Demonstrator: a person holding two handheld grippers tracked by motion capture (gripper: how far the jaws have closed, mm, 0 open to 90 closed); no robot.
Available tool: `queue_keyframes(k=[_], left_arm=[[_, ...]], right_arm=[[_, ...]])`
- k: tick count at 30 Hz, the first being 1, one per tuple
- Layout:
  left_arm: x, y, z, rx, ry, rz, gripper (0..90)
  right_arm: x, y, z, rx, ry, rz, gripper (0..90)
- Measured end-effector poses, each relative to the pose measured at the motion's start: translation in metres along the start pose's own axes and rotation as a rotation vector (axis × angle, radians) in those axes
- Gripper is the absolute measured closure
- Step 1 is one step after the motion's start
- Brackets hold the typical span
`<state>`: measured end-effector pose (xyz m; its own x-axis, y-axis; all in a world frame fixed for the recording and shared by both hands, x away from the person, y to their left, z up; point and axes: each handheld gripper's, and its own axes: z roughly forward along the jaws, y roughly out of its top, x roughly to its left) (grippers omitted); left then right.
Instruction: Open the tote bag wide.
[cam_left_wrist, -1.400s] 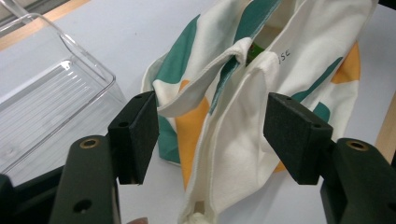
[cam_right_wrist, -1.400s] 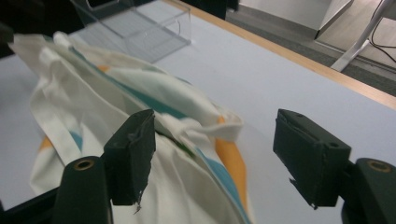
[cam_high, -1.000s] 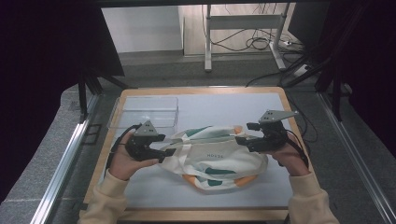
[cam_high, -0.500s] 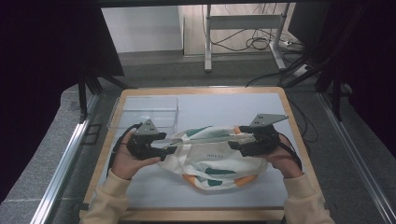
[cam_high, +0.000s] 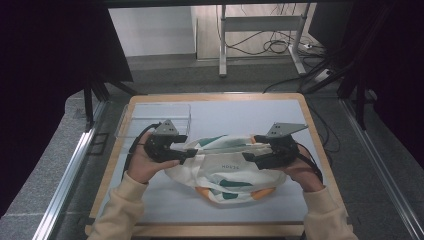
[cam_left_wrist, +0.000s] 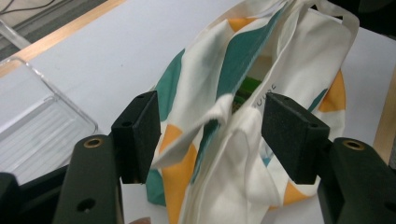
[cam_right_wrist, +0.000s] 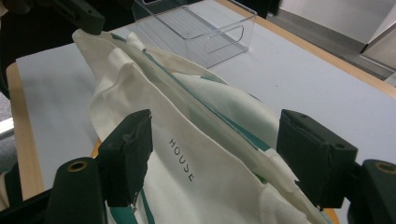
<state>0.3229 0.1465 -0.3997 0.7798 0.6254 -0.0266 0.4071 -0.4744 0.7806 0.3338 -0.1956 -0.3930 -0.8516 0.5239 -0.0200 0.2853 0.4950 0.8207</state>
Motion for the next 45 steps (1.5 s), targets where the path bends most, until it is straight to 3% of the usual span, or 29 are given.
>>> queue_keyframes(k=[3, 14, 26, 32, 36, 37, 39, 45], left_arm=[[0.001, 0.01, 0.006, 0.009, -0.013, 0.014, 41.5], [0.002, 0.023, 0.033, 0.057, -0.048, 0.058, 46.7], [0.001, 0.025, 0.049, 0.092, -0.073, 0.063, 50.5], [0.001, 0.026, 0.059, 0.134, -0.096, 0.081, 52.7], [-0.002, 0.023, 0.065, 0.167, -0.104, 0.101, 59.3], [-0.002, 0.022, 0.066, 0.179, -0.119, 0.101, 67.9], [-0.002, 0.022, 0.066, 0.174, -0.132, 0.097, 74.6], [-0.002, 0.022, 0.065, 0.179, -0.137, 0.097, 80.9]], right_arm=[[0.001, 0.0, 0.001, 0.001, -0.001, -0.002, 27.3], [0.002, 0.0, 0.004, 0.007, 0.0, -0.002, 27.3], [0.003, 0.0, 0.005, 0.011, 0.002, 0.002, 27.4], [0.004, 0.0, 0.006, 0.013, 0.0, 0.001, 27.4], [0.004, -0.001, 0.007, 0.017, 0.001, 0.002, 27.4], [0.004, -0.001, 0.007, 0.022, 0.001, -0.002, 27.4], [0.004, -0.001, 0.008, 0.024, -0.001, -0.006, 27.4], [0.006, -0.001, 0.009, 0.026, 0.003, -0.013, 27.5]])
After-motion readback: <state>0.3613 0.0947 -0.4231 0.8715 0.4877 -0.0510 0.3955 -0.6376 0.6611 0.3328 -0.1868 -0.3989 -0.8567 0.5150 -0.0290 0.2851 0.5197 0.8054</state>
